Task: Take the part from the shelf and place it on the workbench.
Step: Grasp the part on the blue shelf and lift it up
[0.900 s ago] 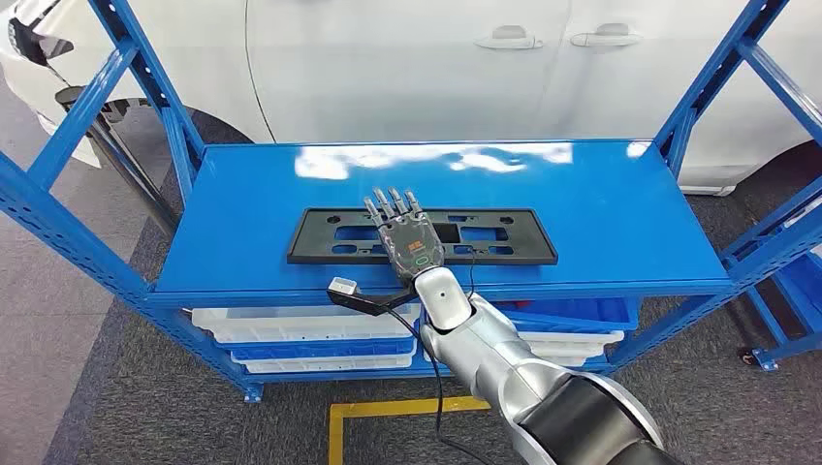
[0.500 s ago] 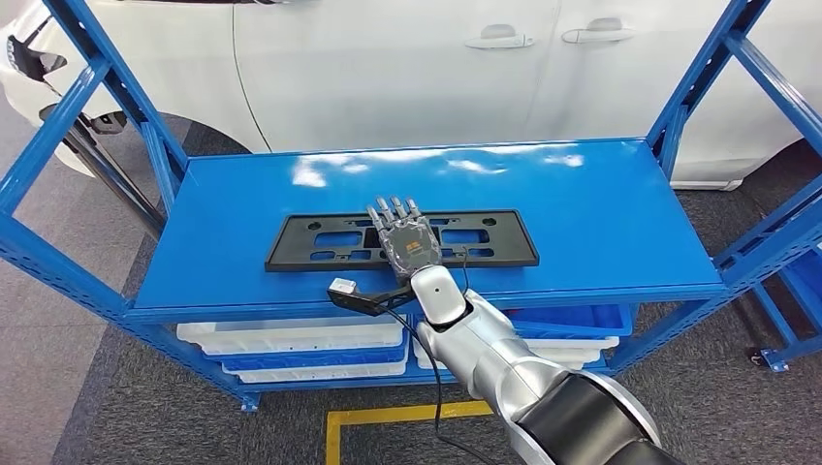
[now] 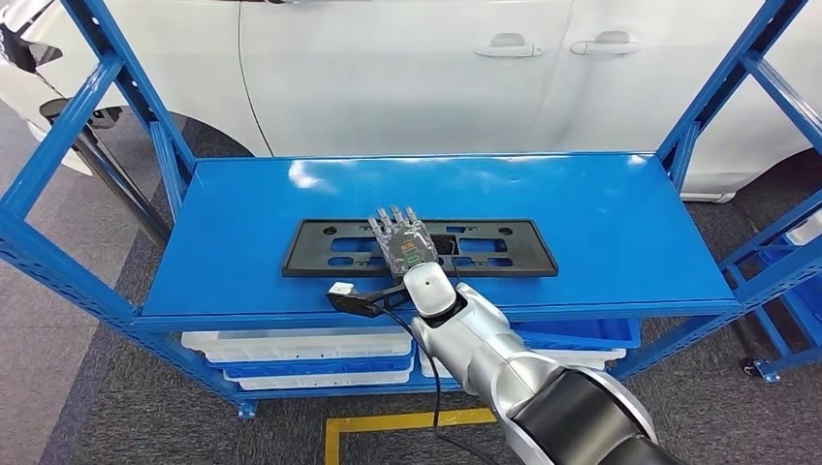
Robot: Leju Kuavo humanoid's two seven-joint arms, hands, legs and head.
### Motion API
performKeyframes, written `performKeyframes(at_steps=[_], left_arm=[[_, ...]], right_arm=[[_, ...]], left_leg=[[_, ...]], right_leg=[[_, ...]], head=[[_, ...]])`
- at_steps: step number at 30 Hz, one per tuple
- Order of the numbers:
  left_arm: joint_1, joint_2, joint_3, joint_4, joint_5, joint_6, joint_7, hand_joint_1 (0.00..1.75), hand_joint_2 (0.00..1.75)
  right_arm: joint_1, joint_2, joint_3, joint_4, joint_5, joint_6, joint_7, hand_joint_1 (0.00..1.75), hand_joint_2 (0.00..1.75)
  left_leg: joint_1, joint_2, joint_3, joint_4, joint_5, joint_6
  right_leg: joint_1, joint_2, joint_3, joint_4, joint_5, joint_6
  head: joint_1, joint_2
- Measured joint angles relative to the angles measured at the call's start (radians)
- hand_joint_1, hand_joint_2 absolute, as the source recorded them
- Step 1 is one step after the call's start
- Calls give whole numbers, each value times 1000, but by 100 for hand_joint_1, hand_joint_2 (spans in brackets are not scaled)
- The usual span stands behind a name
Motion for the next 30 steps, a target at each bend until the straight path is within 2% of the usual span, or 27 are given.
performKeyframes(at_steps=[1,2,4,5,6,8,10,11,13,14,15,16,17,19,20,22,25,26,27,29,30], left_arm=[[1,0,0,0,0,0,1,0,0],[1,-1,0,0,0,0,2,0,0],[1,-4,0,0,-2,0,3,0,0],[0,-4,0,0,-3,0,2,0,0],[0,-5,0,0,-4,0,0,0,0],[-2,-5,0,0,-4,0,-5,0,0],[-3,-5,0,0,-4,0,-7,0,0],[-4,-5,0,0,-4,0,-8,0,0],[-4,-5,0,0,-4,0,-8,0,0],[-4,-5,0,0,-4,0,-8,0,0],[-3,-5,0,0,-4,0,-8,0,0],[-2,-5,0,0,-4,0,-8,0,0],[-2,-4,0,0,-5,0,-8,0,0],[-4,-4,0,0,-6,1,-8,0,0],[-5,-3,0,0,-6,1,-7,0,0],[-7,-4,0,0,-6,1,-7,0,0],[-6,-5,0,0,-7,2,-7,0,0],[-7,-5,0,0,-7,3,-7,0,0],[-8,-5,0,0,-7,3,-7,0,0],[-8,-5,0,0,-8,3,-9,0,0],[-8,-5,0,0,-8,3,-10,0,0]], right_arm=[[-3,1,0,0,2,26,9,147,175],[-5,2,0,0,3,48,16,170,175],[-9,4,0,0,4,82,32,175,175],[-10,4,0,0,4,94,40,175,175],[-11,4,0,0,4,103,48,175,175],[-12,4,0,0,4,109,58,175,175],[-15,5,0,-2,4,110,61,175,175],[-16,5,0,-2,4,110,63,175,175],[-16,5,0,-3,3,110,64,175,175],[-16,5,0,-2,3,111,65,175,175],[-15,5,0,-2,4,112,65,175,175],[-14,5,0,-1,4,113,67,175,175],[-14,5,0,-1,4,115,69,175,175],[-16,5,0,-2,6,122,76,175,175],[-17,5,0,-2,7,126,80,175,175],[-17,4,0,-2,8,129,90,175,175],[-17,3,0,-2,10,130,100,175,175],[-17,3,0,-2,10,131,102,175,175],[-17,2,0,-2,10,133,103,175,175],[-16,1,0,-2,10,136,105,175,175],[-15,0,0,-1,10,138,106,175,175]], left_leg=[[0,-1,4,0,-3,-1],[0,-1,11,0,-6,-2],[-2,-3,22,1,-13,-7],[-3,-4,25,2,-16,-11],[-4,-5,25,3,-18,-16],[-5,-4,25,1,-20,-28],[-3,-3,24,13,-32,-38],[-2,-2,12,42,-52,-43],[1,-2,-43,160,-112,-51],[2,-2,-77,229,-139,-54],[3,-2,-103,276,-151,-57],[3,-2,-113,289,-144,-59],[3,-1,-102,259,-117,-60],[5,-1,-40,124,-47,-57],[4,-1,-12,63,-24,-52],[1,-1,11,10,-13,-39],[0,-1,10,8,-9,-19],[1,0,11,6,-7,-12],[3,0,11,4,-6,-7],[1,1,9,4,-6,-2],[1,1,9,4,-6,-1]], right_leg=[[-2,-1,-6,0,17,1],[-3,-1,9,-42,53,-1],[-1,-2,73,-187,130,-10],[1,-3,98,-245,153,-14],[4,-3,110,-278,161,-19],[6,-1,112,-290,160,-26],[1,-1,119,-299,163,-36],[-2,-2,124,-305,164,-41],[-3,-4,129,-309,164,-47],[-2,-5,129,-309,163,-48],[-1,-4,129,-309,163,-49],[-1,-4,130,-308,162,-48],[-2,-3,131,-307,161,-47],[-2,-2,134,-303,156,-41],[0,-1,133,-299,153,-36],[5,1,129,-293,151,-26],[3,1,124,-286,145,-10],[2,0,114,-262,128,-5],[0,-1,93,-215,101,0],[-2,-2,26,-73,35,6],[-2,-2,-5,-13,15,8]], head=[[0,0],[0,0],[0,0],[0,0],[0,0],[0,0],[0,0],[0,0],[0,0],[0,0],[0,0],[0,0],[0,0],[0,0],[0,0],[0,0],[0,0],[0,0],[0,0],[0,0],[0,0]])
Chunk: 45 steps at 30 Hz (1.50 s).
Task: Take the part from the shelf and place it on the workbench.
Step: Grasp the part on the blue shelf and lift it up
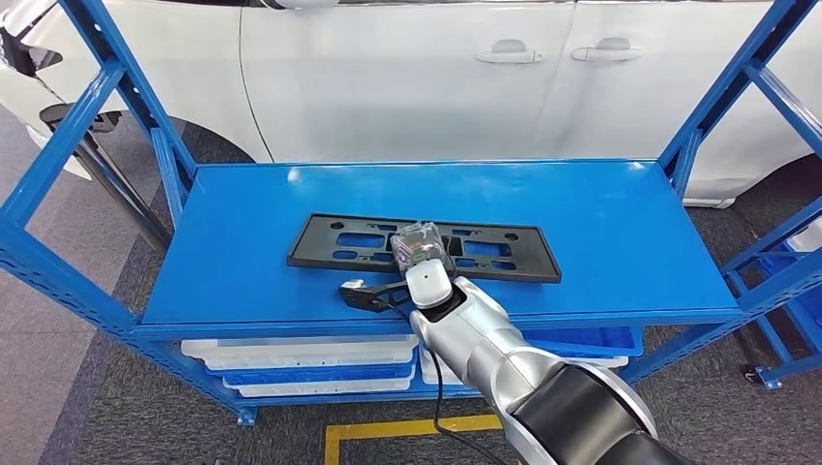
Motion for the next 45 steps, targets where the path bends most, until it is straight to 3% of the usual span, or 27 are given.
performKeyframes(at_steps=[1,2,4,6,8,11,13,15,16,17,18,20,22,25,27,30,31,32,33,35,37,39,42,45], left_arm=[[0,0,0,0,0,-1,-1,0,0],[1,0,0,0,-1,-2,-3,0,0],[0,-1,-1,0,-1,-3,-7,0,0],[0,-3,-2,0,-4,-1,-23,0,87],[-1,-4,-4,0,-4,3,-52,0,175],[-1,-2,-5,0,1,5,-95,0,175],[-1,-2,-5,0,3,7,-110,0,175],[1,-2,-5,0,5,14,-110,0,175],[2,-2,-5,0,6,19,-107,0,175],[3,-1,-5,0,7,23,-107,0,175],[3,0,-5,0,8,26,-109,0,175],[1,1,-5,0,11,32,-119,0,175],[-1,2,-5,0,17,35,-133,0,175],[0,2,-5,0,27,38,-149,0,175],[-1,2,-4,0,31,39,-155,0,175],[-1,3,-3,0,48,42,-163,0,175],[-1,4,0,0,57,44,-164,0,175],[0,4,2,0,65,46,-164,0,175],[1,4,5,0,73,48,-165,0,175],[4,3,10,0,82,53,-166,0,175],[9,2,15,0,86,62,-168,0,175],[14,3,20,0,89,69,-168,0,175],[17,6,24,0,91,71,-168,0,175],[16,7,25,0,92,72,-167,0,175]], right_arm=[[0,-1,0,0,0,2,1,175,175],[1,-1,0,0,0,3,2,175,175],[0,-1,0,0,0,5,3,175,175],[-2,-1,0,0,0,4,3,175,175],[-4,-1,0,-1,0,0,2,175,175],[-5,-1,0,-1,0,-8,-2,175,175],[-5,-1,0,-2,0,-12,-4,175,175],[-4,-1,0,-1,0,-18,-6,175,175],[-3,-1,-1,-1,0,-24,-8,175,175],[-3,-1,-3,-1,-2,-32,-11,175,175],[-3,-1,-6,-3,-8,-46,-15,175,175],[-6,-1,-22,-11,-33,-95,-32,175,175],[-13,-2,-44,-32,-80,-174,-68,175,175],[-30,-3,-87,-82,-148,-266,-130,175,175],[-39,-4,-111,-114,-176,-285,-157,175,175],[-4,-14,-162,-221,-370,-367,-330,175,175],[25,-21,-187,-294,-493,-386,-424,175,175],[55,-28,-212,-382,-625,-385,-506,175,175],[86,-38,-235,-483,-764,-364,-578,175,175],[142,-61,-270,-698,-1038,-275,-675,175,175],[199,-83,-296,-903,-1313,-141,-745,175,175],[258,-102,-310,-1074,-1526,-15,-788,175,175],[333,-121,-324,-1253,-1634,58,-813,175,175],[368,-130,-328,-1335,-1657,77,-826,175,175]], left_leg=[[0,0,0,0,0,0],[-1,-1,2,0,-1,0],[-2,-2,7,0,-3,-2],[-5,-4,8,3,-7,-9],[-8,-4,7,3,-8,-20],[-6,-3,4,15,-22,-35],[-4,-3,-35,103,-75,-43],[-3,-3,-103,241,-135,-50],[-2,-3,-126,285,-144,-52],[-1,-2,-131,290,-132,-53],[-1,-2,-116,253,-102,-53],[0,-1,-51,114,-33,-49],[-3,-2,-13,26,-5,-38],[-5,-2,-15,15,-2,-20],[-2,-2,-14,10,2,-7],[-2,-3,-16,9,4,2],[-2,-3,-16,9,3,3],[-3,-4,-16,10,2,4],[-4,-6,-15,11,1,4],[-6,-12,-12,12,-3,3],[-11,-16,-11,13,-7,-2],[-12,-16,-9,12,-11,-11],[-13,-10,-12,33,-35,-25],[-7,-5,-84,200,-124,-37]], right_leg=[[0,0,-16,30,-2,0],[0,0,-11,16,17,-2],[2,0,47,-108,88,-12],[7,-1,107,-237,134,-25],[12,-2,122,-275,138,-33],[6,-2,128,-285,144,-46],[1,-4,132,-293,148,-53],[3,-4,130,-291,147,-56],[3,-4,130,-290,146,-57],[3,-4,129,-287,145,-56],[3,-3,130,-285,143,-55],[4,-2,129,-278,138,-50],[8,1,123,-271,136,-42],[9,2,116,-268,136,-27],[6,1,102,-235,112,-17],[2,0,17,-54,22,-6],[1,0,-12,2,5,-4],[1,0,-25,25,7,-5],[2,0,-19,7,28,-7],[6,-1,41,-127,100,-21],[12,-5,94,-242,140,-34],[16,-7,106,-269,141,-39],[6,-6,117,-284,144,-48],[2,-5,123,-290,144,-56]], head=[[0,0],[0,0],[0,0],[0,0],[0,0],[0,0],[0,0],[0,0],[0,0],[0,0],[0,0],[0,0],[0,0],[0,0],[0,0],[0,0],[0,0],[0,0],[0,0],[0,0],[0,0],[0,0],[0,0],[0,0]])
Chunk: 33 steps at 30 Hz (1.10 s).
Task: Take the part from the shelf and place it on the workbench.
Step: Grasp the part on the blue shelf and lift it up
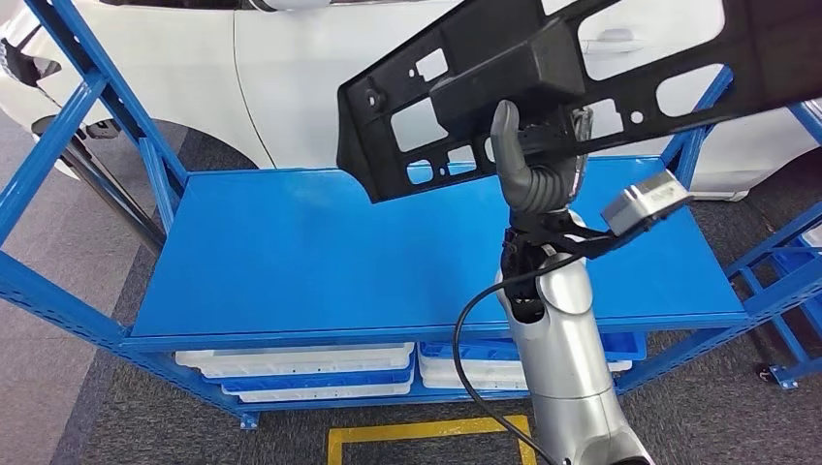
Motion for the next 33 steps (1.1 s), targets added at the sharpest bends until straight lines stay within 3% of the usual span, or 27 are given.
performKeyframes(at_steps=[2,3,5,7,8,12,14,16,17,18,19,22,24,27,29,31,32,33], left_arm=[[0,0,2,0,2,3,0,0,175],[1,1,3,0,4,4,-1,0,175],[0,4,5,0,7,0,-8,0,175],[0,7,5,0,9,-14,-17,0,175],[0,8,5,0,11,-22,-22,0,175],[5,9,6,0,28,-58,-55,0,175],[6,10,9,0,34,-76,-72,0,175],[9,11,13,0,36,-86,-81,0,175],[11,12,15,0,36,-88,-82,0,175],[13,13,16,0,35,-88,-82,0,175],[16,13,17,0,35,-88,-81,0,175],[18,13,20,0,35,-85,-73,0,175],[18,13,21,0,35,-83,-67,0,175],[20,14,22,0,33,-81,-59,0,175],[20,14,22,0,29,-81,-52,0,175],[21,14,22,0,27,-80,-44,0,175],[21,14,22,0,26,-79,-40,0,175],[22,14,22,0,25,-78,-36,0,175]], right_arm=[[26,-8,-1,-33,-69,62,-4,175,175],[42,-13,-1,-50,-121,115,-5,175,175],[84,-24,9,-89,-221,238,-11,175,175],[127,-35,26,-130,-283,339,-18,175,175],[149,-39,37,-149,-299,376,-20,175,175],[228,-53,90,-208,-293,470,-24,175,175],[251,-62,119,-233,-279,498,-28,175,175],[270,-73,144,-253,-271,513,-30,175,175],[278,-80,155,-262,-269,517,-30,175,175],[284,-85,163,-268,-269,518,-30,175,175],[287,-89,169,-274,-270,520,-29,175,175],[286,-95,182,-292,-283,520,-21,175,175],[284,-97,188,-301,-288,513,-17,175,175],[283,-98,193,-311,-271,491,-31,175,175],[282,-98,197,-317,-255,475,-53,175,175],[283,-98,198,-320,-251,462,-74,175,175],[285,-98,198,-321,-252,458,-81,175,175],[287,-98,199,-321,-255,457,-84,175,175]], left_leg=[[3,1,-45,90,-25,-6],[4,1,-43,84,-10,-8],[6,2,14,-37,59,-6],[4,1,73,-156,100,2],[3,1,85,-181,103,7],[4,1,90,-193,105,29],[6,3,92,-197,108,38],[5,4,92,-196,107,42],[5,4,92,-196,107,42],[5,4,93,-195,107,42],[5,3,94,-195,106,41],[2,1,95,-189,105,34],[0,1,91,-187,106,24],[0,1,87,-180,96,7],[2,2,60,-108,37,-1],[3,2,13,23,-43,-6],[3,2,-2,75,-67,-8],[4,3,0,90,-71,-9]], right_leg=[[0,1,1,2,-2,0],[0,2,2,3,-3,1],[0,3,5,8,-9,7],[4,4,5,15,-14,16],[5,3,4,17,-16,20],[3,3,-1,36,-32,40],[-1,3,-40,123,-85,50],[-3,3,-103,257,-145,56],[-5,2,-123,300,-155,58],[-6,2,-126,305,-146,59],[-7,2,-109,269,-120,57],[-5,2,-10,72,-34,46],[-1,4,8,27,-23,39],[-4,3,4,19,-12,22],[-8,-1,-1,12,-2,9],[-5,-4,-13,12,7,3],[-4,-4,-20,12,12,2],[-3,-4,-27,13,18,3]], head=[[0,0],[0,0],[0,0],[0,0],[0,0],[0,0],[0,0],[0,0],[0,0],[0,0],[0,0],[0,0],[0,0],[0,0],[0,0],[0,0],[0,0],[0,0]])
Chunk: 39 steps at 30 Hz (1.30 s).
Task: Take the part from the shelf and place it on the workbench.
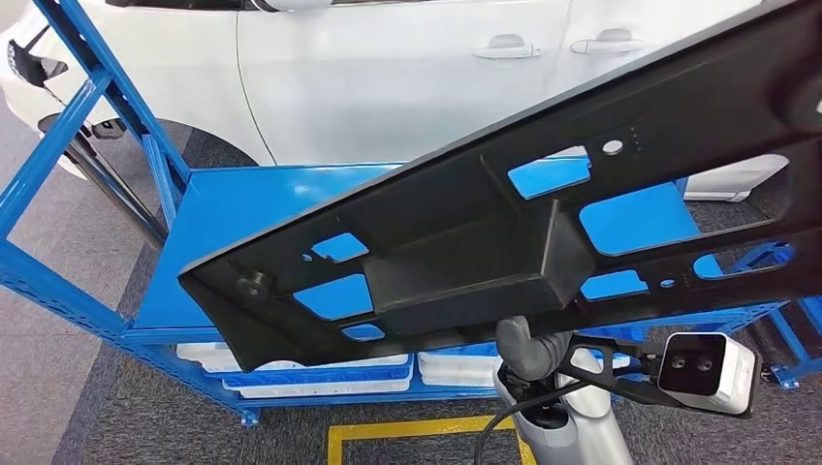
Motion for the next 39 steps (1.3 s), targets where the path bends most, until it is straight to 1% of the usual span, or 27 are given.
performKeyframes(at_steps=[1,4,5,9,10,11,13,14,15,16,17,18,20,21,22,24,25,27,29,30,31,32,33,34,36,37,39], left_arm=[[0,1,0,0,-2,1,4,0,175],[-2,4,0,0,-8,5,13,0,175],[-3,4,0,0,-11,8,17,0,175],[-1,4,-1,0,-14,17,23,0,175],[-1,4,-2,0,-17,19,24,0,175],[-2,4,-2,0,-20,19,24,0,175],[-4,5,-3,0,-26,19,26,0,175],[-4,5,-4,0,-29,17,27,0,175],[-5,5,-4,0,-31,16,29,0,175],[-5,5,-5,0,-33,15,31,0,175],[-6,5,-7,0,-34,14,33,0,175],[-8,5,-9,0,-35,13,35,0,175],[-10,4,-14,0,-36,11,36,0,175],[-11,4,-16,0,-36,10,35,0,175],[-12,3,-17,0,-37,10,35,0,175],[-13,4,-19,0,-38,9,35,0,175],[-13,5,-19,0,-38,9,35,0,175],[-13,6,-20,0,-38,8,35,0,175],[-13,6,-20,0,-39,8,34,0,175],[-13,6,-20,0,-40,7,34,0,175],[-14,6,-21,0,-41,6,33,0,175],[-14,6,-22,0,-42,4,33,0,175],[-15,6,-24,0,-44,3,33,0,175],[-18,6,-25,0,-45,3,35,0,175],[-23,6,-28,0,-47,5,38,0,175],[-24,5,-28,0,-47,6,40,0,175],[-23,3,-28,0,-46,7,43,0,175]], right_arm=[[2,0,1,-1,-4,2,-2,175,175],[4,0,6,-6,-16,23,-14,175,175],[4,1,8,-7,-21,31,-23,175,175],[10,4,16,-6,-39,61,-61,175,175],[13,6,17,-5,-42,68,-68,175,175],[15,9,17,-4,-43,75,-73,175,175],[21,17,17,-2,-42,93,-78,175,175],[24,21,17,-1,-40,103,-78,175,175],[28,25,17,0,-37,114,-79,175,175],[31,30,17,1,-35,124,-79,175,175],[34,35,16,1,-35,133,-79,175,175],[35,41,16,2,-35,139,-79,175,175],[36,52,16,2,-36,149,-79,175,175],[37,56,16,2,-36,153,-79,175,175],[38,60,16,2,-37,155,-80,175,175],[39,66,15,2,-38,157,-80,175,175],[40,69,15,2,-38,157,-80,175,175],[41,76,14,2,-38,157,-80,175,175],[43,80,14,3,-38,157,-80,175,175],[45,80,14,3,-35,157,-80,175,175],[47,81,13,4,-30,158,-80,175,175],[50,81,11,4,-22,160,-80,175,175],[53,82,8,4,-13,163,-80,175,175],[56,83,4,4,-4,167,-80,175,175],[58,86,-5,5,11,172,-79,175,175],[58,87,-8,7,17,172,-79,175,175],[58,88,-12,12,25,169,-79,175,175]], left_leg=[[0,0,23,-26,15,0],[0,-1,149,-233,83,9],[-2,-2,171,-275,94,14],[-6,-2,165,-288,119,40],[-5,0,158,-290,129,47],[-4,3,147,-291,141,53],[-4,6,121,-291,161,59],[-5,6,107,-289,171,59],[-6,7,94,-288,179,59],[-6,7,81,-285,187,57],[-6,7,69,-283,194,55],[-7,7,59,-279,201,53],[-8,6,45,-276,213,45],[-8,6,43,-276,219,39],[-7,6,42,-279,226,33],[-5,6,41,-282,236,20],[-4,5,36,-273,222,15],[-2,5,11,-201,143,9],[-1,4,-21,-75,52,2],[-1,4,-27,-26,36,0],[-1,4,-19,-3,42,-2],[-1,5,6,-16,66,-3],[-1,5,48,-62,96,-2],[-1,4,101,-134,108,0],[-3,3,182,-261,101,8],[-5,2,198,-291,91,14],[-5,3,190,-298,98,27]], right_leg=[[0,1,-7,1,6,2],[1,3,-24,8,21,14],[3,3,-27,10,26,19],[1,5,-34,9,41,43],[0,5,-43,24,20,48],[-2,5,-58,60,-19,53],[-5,5,-98,189,-122,60],[-6,5,-112,255,-157,62],[-6,5,-112,296,-169,63],[-6,5,-95,301,-162,62],[-5,5,-56,264,-140,59],[-5,5,-2,197,-118,54],[1,5,96,55,-106,42],[5,5,120,15,-108,37],[9,5,125,-2,-111,32],[8,3,118,-10,-94,20],[6,1,112,-15,-83,12],[1,-2,94,-23,-59,0],[3,-2,66,-22,-38,-4],[4,-3,51,-20,-28,-4],[4,-3,36,-18,-18,-2],[4,-3,21,-14,-8,0],[3,-3,5,-8,1,3],[4,-3,-9,-2,8,7],[6,-3,-26,8,21,16],[7,-3,-29,9,29,21],[7,-2,-32,8,40,32]], head=[[0,0],[0,0],[0,0],[0,0],[0,0],[0,0],[0,0],[0,0],[0,0],[0,0],[0,0],[0,0],[0,0],[0,0],[0,0],[1,0],[1,0],[0,0],[0,0],[0,0],[0,0],[0,0],[0,0],[0,0],[1,0],[1,0],[1,0]])
